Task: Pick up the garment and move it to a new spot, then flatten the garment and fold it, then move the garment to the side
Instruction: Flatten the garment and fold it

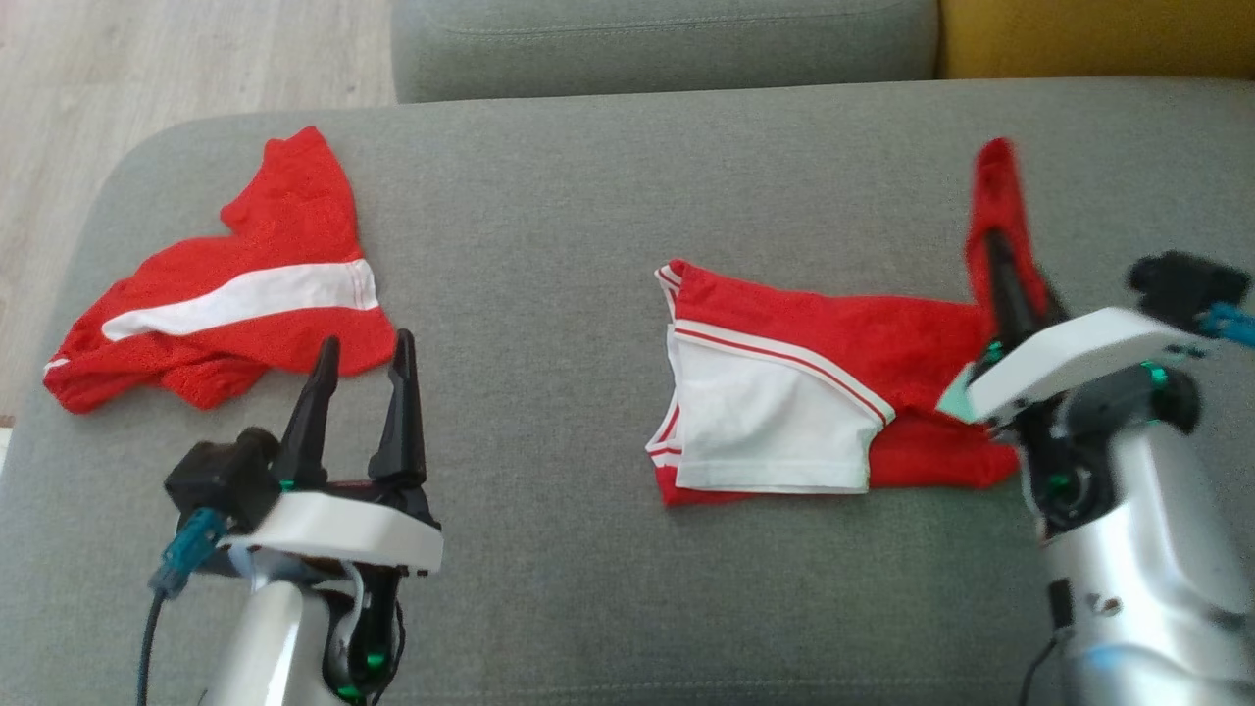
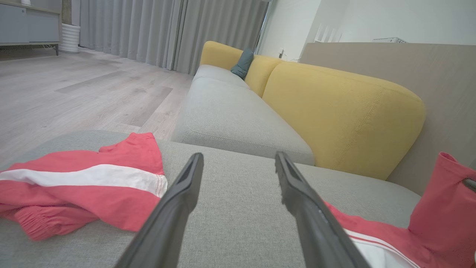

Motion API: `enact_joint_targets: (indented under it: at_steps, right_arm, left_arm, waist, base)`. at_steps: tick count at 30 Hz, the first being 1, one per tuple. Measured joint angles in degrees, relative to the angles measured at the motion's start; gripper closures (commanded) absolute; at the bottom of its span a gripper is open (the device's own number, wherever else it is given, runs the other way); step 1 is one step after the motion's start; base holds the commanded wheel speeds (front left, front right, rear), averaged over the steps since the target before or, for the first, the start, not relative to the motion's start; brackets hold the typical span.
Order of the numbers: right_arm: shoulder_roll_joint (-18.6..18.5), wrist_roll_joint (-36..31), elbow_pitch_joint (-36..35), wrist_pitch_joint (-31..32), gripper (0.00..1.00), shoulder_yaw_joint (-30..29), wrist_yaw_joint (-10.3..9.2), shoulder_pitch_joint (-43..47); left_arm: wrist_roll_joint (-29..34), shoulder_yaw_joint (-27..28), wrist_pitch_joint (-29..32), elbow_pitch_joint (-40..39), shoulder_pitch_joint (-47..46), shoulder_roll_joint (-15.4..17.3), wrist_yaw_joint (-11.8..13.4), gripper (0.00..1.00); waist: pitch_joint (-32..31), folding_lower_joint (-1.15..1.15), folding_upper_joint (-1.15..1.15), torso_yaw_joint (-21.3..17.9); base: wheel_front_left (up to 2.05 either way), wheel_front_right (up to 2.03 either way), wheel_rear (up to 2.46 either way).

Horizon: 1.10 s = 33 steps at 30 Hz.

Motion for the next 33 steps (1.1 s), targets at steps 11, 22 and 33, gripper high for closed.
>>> enact_joint_targets:
  at_steps: [11, 22, 33]
  right_arm:
    - [-0.04, 9.54, 6.68, -6.17, 1.00, 16.61, 0.00, 0.68]
    - [-0.16, 16.48, 16.08, -12.80, 1.00, 28.81, 0.00, -0.93]
    - [-0.44, 25.35, 16.67, -19.26, 0.00, 40.30, 0.00, -5.06]
  left_arm:
    - [0.00, -0.80, 0.00, 0.58, 0.03, 0.00, -0.10, 0.00]
    - [-0.35, -2.45, 0.00, 0.98, 0.04, -0.01, -0.02, 0.00]
    - [-0.35, -2.34, 0.00, 1.29, 0.05, 0.01, 0.05, 0.00]
  waist:
    - [0.05, 0.00, 0.00, 2.50]
    - [0.52, 0.00, 0.00, 5.41]
    - [1.25, 0.00, 0.00, 5.62]
  base:
    - [0.00, 0.00, 0.00]
    - [0.00, 0.00, 0.00]
    - [0.00, 0.00, 0.00]
